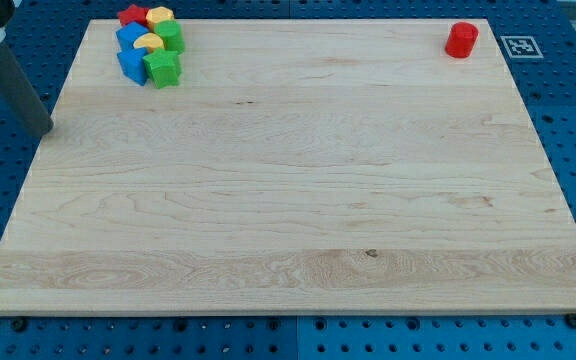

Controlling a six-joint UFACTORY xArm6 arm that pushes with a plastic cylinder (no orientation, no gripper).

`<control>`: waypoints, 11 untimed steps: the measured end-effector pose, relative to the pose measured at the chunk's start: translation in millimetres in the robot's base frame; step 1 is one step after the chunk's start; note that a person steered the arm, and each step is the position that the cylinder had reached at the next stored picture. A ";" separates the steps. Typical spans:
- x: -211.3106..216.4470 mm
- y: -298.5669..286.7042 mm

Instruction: Separate the yellow hexagon from the group of blocks

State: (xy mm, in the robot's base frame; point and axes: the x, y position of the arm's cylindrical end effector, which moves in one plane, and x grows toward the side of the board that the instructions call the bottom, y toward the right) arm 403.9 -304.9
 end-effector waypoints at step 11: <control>-155.3 268.7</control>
State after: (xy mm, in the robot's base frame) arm 248.6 -36.2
